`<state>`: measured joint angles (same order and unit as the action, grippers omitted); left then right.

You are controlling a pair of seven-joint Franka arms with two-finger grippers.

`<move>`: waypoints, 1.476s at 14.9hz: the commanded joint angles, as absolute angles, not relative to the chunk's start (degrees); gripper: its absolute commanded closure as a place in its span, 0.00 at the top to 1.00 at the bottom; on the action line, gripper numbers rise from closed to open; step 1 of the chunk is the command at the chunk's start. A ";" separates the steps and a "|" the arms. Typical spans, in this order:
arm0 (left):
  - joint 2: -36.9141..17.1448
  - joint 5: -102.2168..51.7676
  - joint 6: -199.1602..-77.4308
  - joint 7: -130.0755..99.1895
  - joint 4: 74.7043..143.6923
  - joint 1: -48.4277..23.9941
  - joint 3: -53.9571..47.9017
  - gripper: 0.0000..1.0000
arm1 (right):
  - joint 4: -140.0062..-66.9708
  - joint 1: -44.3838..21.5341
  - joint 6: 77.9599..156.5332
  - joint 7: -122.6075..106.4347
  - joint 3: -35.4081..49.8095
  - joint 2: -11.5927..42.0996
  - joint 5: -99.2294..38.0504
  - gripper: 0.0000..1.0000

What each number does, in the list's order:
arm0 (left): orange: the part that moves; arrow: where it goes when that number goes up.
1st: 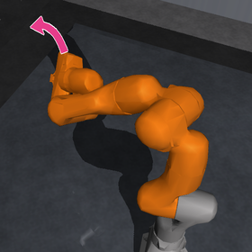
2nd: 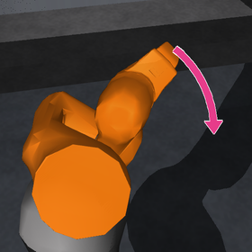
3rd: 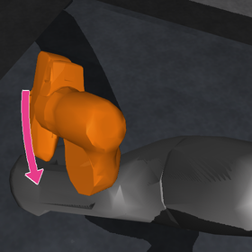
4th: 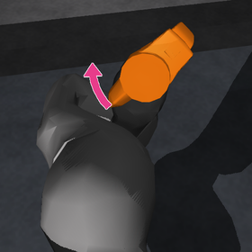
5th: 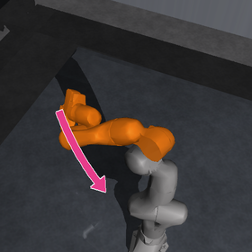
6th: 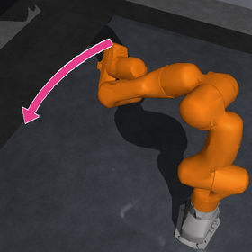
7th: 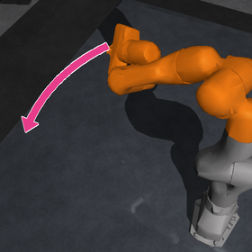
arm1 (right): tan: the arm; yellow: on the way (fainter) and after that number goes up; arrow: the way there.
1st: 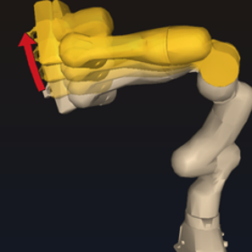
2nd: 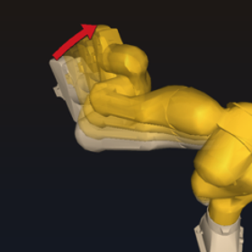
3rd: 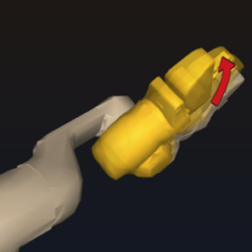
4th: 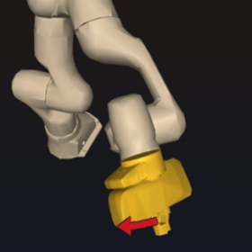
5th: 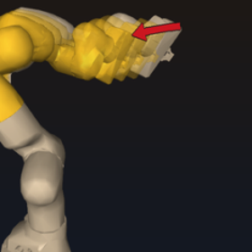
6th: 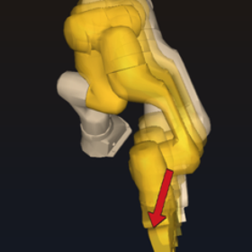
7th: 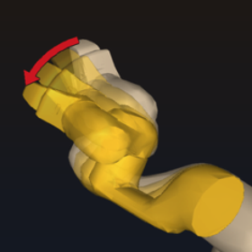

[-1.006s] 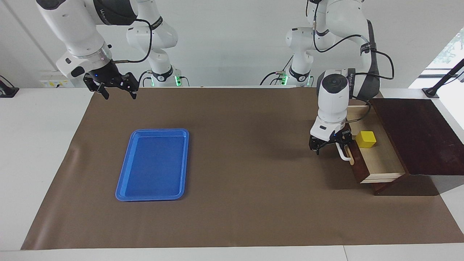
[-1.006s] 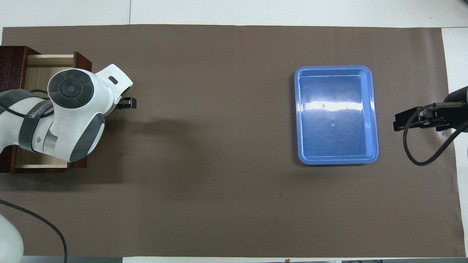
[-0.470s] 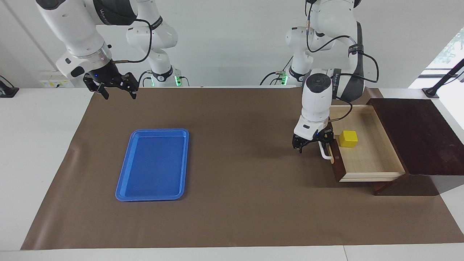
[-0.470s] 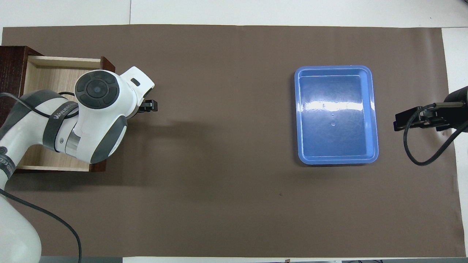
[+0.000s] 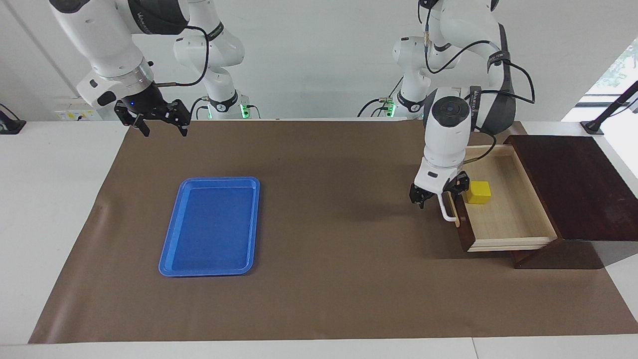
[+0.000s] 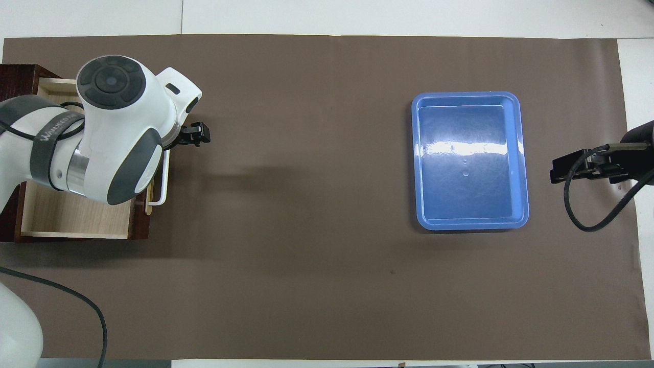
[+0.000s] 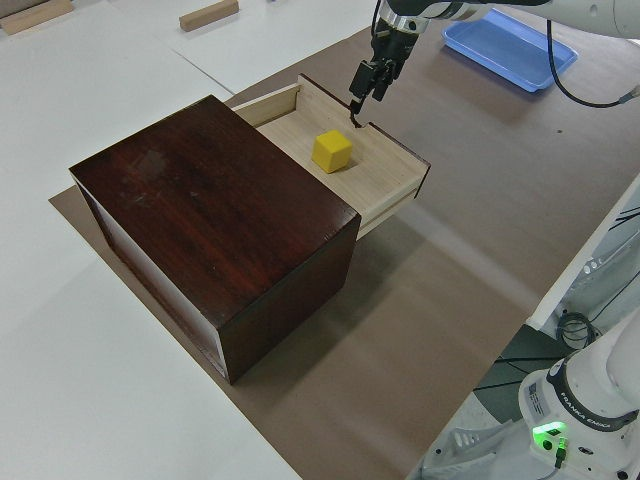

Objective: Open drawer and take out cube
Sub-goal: 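Grasp the yellow cube with the left gripper while the right gripper approaches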

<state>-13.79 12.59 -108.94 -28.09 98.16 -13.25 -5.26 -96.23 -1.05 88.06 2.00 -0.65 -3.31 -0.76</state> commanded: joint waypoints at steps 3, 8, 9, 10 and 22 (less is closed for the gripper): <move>-16.09 5.54 -95.54 -33.19 84.64 -11.34 0.26 1.00 | -96.94 -0.18 87.89 1.23 -0.09 -3.96 0.00 1.00; -15.56 3.79 -99.47 -56.10 86.48 -5.12 1.06 1.00 | -96.59 -0.35 91.12 1.67 -0.09 -3.61 -0.44 1.00; -14.43 3.52 -101.93 -61.38 89.18 -4.05 1.14 1.00 | -96.59 -0.09 92.62 1.50 -0.17 -3.43 -0.53 1.00; -13.54 3.52 -103.78 -64.13 91.47 -2.91 1.14 1.00 | -96.68 0.09 93.16 1.67 -0.35 -3.43 -0.88 1.00; -6.16 3.60 -111.35 -78.21 108.71 -2.20 1.23 1.00 | -104.49 -1.76 103.10 50.98 0.18 -3.24 -4.04 1.00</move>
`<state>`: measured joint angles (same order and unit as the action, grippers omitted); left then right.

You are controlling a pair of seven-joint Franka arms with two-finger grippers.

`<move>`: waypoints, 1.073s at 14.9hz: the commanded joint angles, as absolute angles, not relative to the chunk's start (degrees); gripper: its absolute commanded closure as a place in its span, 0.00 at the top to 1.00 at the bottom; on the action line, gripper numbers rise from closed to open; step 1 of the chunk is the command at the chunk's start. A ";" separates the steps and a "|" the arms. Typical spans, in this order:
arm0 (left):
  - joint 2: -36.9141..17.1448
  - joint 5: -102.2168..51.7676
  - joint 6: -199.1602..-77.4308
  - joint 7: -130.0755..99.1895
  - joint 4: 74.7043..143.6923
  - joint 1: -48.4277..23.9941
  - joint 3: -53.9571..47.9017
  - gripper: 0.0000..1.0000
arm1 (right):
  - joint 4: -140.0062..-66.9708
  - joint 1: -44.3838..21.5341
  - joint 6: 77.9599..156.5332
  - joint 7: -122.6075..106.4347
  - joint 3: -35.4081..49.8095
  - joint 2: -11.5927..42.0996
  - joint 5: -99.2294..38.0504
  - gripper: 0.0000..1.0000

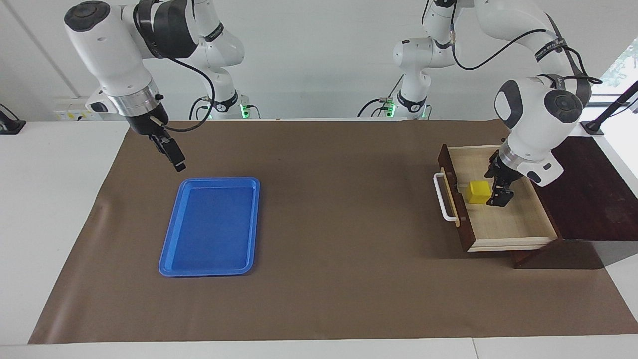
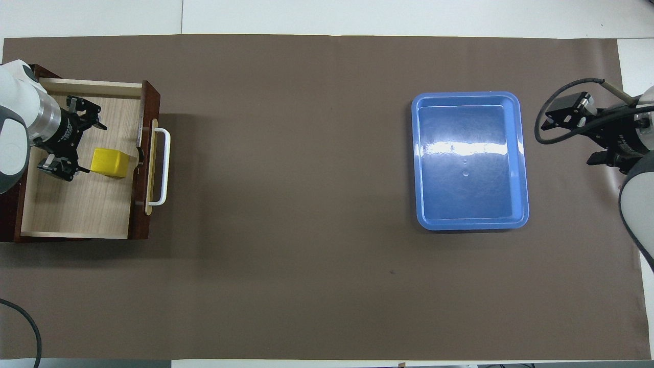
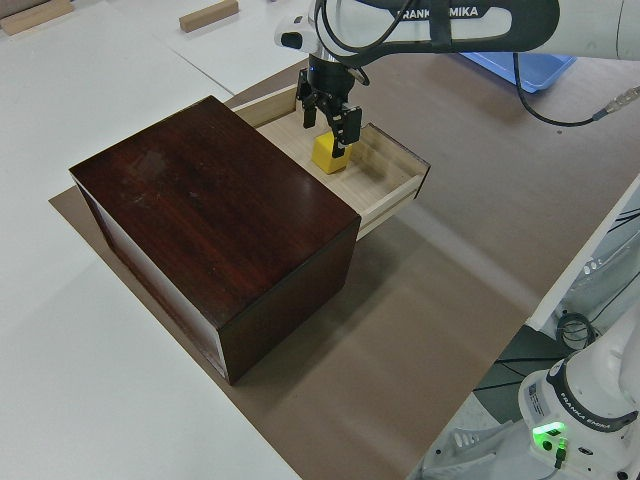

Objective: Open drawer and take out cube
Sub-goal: 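Grasp the yellow cube with the left gripper while the right gripper approaches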

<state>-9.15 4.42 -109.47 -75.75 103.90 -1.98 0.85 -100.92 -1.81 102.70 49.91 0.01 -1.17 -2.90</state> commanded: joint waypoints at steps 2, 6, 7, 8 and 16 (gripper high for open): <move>-5.27 3.60 -114.68 -81.80 111.00 -1.93 1.32 1.00 | -105.29 -0.71 103.45 48.10 0.18 -3.60 -4.48 1.00; -4.39 3.69 -117.60 -84.73 113.64 -2.46 1.23 1.00 | -100.75 -0.79 103.19 56.38 0.00 -0.11 -10.62 1.00; -4.39 3.69 -117.86 -85.07 113.64 -2.63 1.23 1.00 | -98.37 -1.23 102.92 60.60 0.17 1.83 -10.63 1.00; -4.57 3.69 -118.38 -86.64 113.38 -2.55 1.32 0.65 | -95.65 -2.19 102.31 64.99 0.35 4.02 -10.72 1.00; -8.60 3.43 -112.70 -89.21 102.69 -2.46 1.14 0.00 | -77.70 -14.14 98.52 92.17 0.18 20.64 -18.53 0.98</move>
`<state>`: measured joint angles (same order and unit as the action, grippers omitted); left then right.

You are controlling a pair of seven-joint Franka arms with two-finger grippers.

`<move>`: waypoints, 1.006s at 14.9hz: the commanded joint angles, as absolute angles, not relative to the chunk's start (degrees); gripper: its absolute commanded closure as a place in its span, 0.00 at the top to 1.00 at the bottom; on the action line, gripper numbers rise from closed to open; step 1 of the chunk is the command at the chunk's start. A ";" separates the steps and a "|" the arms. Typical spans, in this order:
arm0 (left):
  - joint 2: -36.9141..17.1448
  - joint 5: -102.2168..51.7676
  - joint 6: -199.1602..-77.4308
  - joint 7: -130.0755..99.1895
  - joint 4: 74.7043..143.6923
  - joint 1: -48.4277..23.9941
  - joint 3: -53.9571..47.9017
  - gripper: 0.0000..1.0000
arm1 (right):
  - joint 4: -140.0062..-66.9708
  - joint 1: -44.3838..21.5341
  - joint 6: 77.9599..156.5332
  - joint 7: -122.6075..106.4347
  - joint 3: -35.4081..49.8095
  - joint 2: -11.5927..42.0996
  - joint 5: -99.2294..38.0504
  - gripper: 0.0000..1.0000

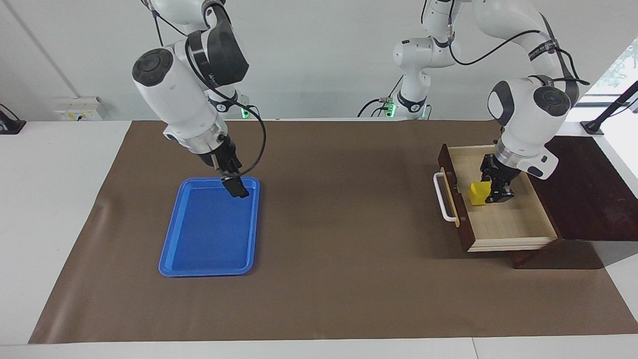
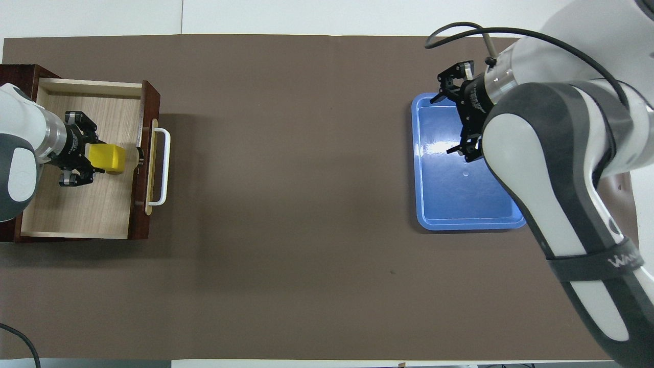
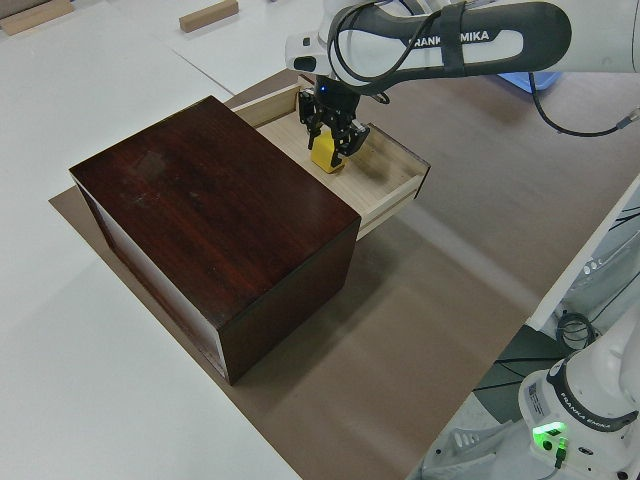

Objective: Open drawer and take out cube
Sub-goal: 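Grasp the yellow cube with the left gripper while the right gripper approaches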

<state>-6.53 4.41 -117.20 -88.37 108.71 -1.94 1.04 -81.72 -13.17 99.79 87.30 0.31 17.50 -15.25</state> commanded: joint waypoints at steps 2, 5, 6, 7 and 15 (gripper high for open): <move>-11.06 2.12 -105.68 -90.26 94.70 -3.07 1.06 0.00 | -74.02 -17.82 98.35 99.02 0.18 23.36 -18.63 0.98; -11.60 0.79 -100.29 -94.03 89.92 -6.40 0.97 0.00 | -71.02 -22.14 98.96 105.19 0.26 26.89 -18.81 0.98; -11.25 0.88 -100.02 -96.22 89.91 -8.16 0.97 0.00 | -71.02 -22.32 99.23 105.73 0.35 27.16 -19.16 0.98; -11.16 0.97 -99.76 -99.63 89.91 -10.00 1.05 0.00 | -71.10 -22.50 99.75 105.73 0.35 27.07 -20.03 0.98; -10.46 0.79 -100.55 -120.73 90.35 -24.77 0.79 0.00 | -73.13 -21.71 108.63 95.38 0.26 27.51 -31.01 0.99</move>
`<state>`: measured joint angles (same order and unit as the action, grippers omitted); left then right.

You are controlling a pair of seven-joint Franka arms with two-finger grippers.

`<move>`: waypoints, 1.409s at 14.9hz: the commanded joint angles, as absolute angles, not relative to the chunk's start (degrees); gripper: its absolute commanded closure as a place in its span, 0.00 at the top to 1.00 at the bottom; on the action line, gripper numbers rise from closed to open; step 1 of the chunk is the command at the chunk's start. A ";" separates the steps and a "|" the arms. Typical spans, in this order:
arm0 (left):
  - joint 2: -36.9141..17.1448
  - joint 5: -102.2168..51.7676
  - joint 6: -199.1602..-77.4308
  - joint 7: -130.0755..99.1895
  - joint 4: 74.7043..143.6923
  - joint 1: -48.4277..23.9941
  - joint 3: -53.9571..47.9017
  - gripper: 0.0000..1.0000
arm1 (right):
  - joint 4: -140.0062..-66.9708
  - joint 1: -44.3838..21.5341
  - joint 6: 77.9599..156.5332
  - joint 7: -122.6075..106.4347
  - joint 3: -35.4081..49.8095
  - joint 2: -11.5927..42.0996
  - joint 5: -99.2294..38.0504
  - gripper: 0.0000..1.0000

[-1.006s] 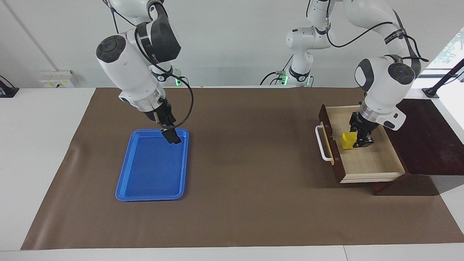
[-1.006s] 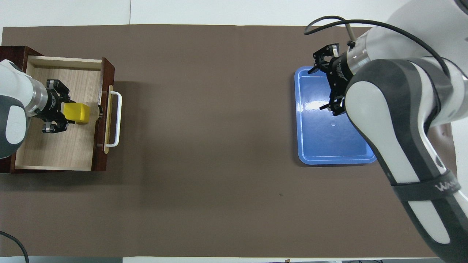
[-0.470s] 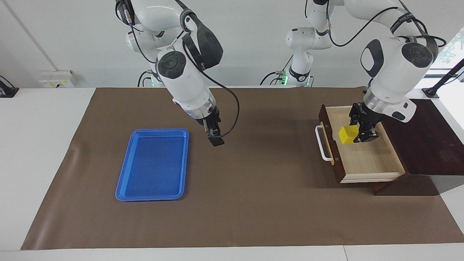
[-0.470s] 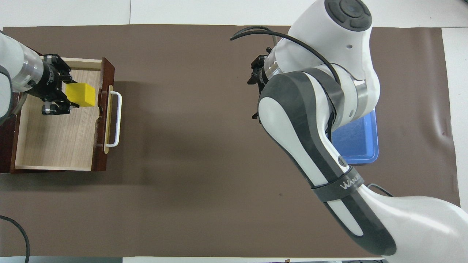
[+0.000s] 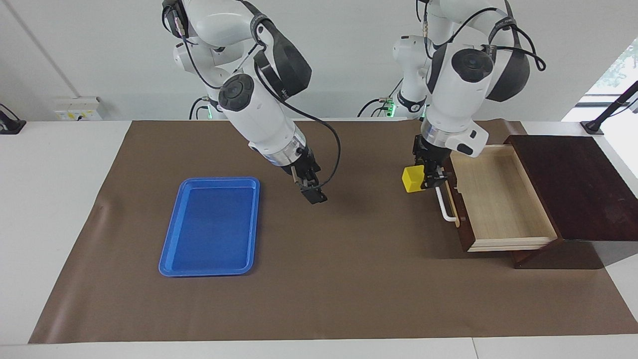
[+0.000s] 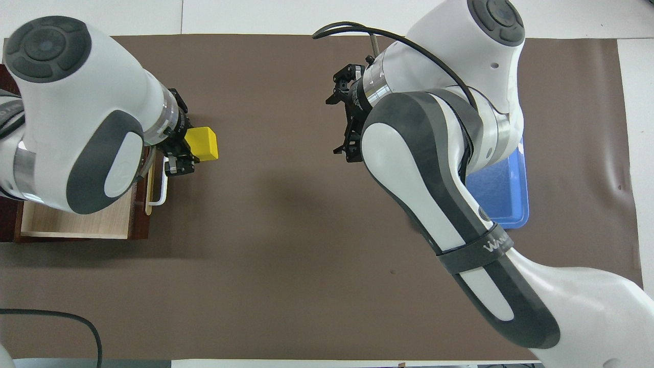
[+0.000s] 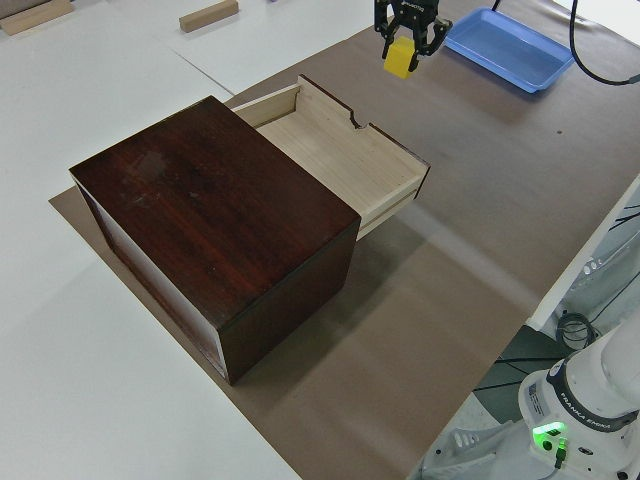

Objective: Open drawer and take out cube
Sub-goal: 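Lift the yellow cube with the left gripper toward the right gripper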

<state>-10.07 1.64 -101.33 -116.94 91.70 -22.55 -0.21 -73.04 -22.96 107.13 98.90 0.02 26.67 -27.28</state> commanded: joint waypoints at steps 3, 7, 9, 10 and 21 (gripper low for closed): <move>-10.20 0.27 -101.59 -124.79 90.62 -27.85 0.62 0.00 | -73.04 -17.86 109.25 89.14 0.00 29.09 -39.78 0.99; -10.28 -1.31 -104.40 -127.52 90.61 -28.83 0.70 0.00 | -75.49 -16.52 108.90 87.45 0.09 29.18 -42.88 0.99; -10.28 -1.32 -104.50 -127.97 90.62 -28.83 0.70 0.00 | -77.25 -16.52 108.98 85.09 0.09 29.09 -43.76 0.99; -10.28 -1.32 -104.50 -128.06 90.62 -28.83 0.70 0.00 | -78.04 -16.70 109.07 83.77 0.09 29.00 -44.12 0.99; -10.11 -1.32 -104.68 -128.06 91.49 -28.39 0.70 0.00 | -80.07 -18.54 109.51 84.63 0.00 28.04 -45.34 0.99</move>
<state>-10.08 -0.20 -104.16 -127.51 91.34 -28.24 0.19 -78.26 -17.87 108.56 85.21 0.03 29.65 -42.94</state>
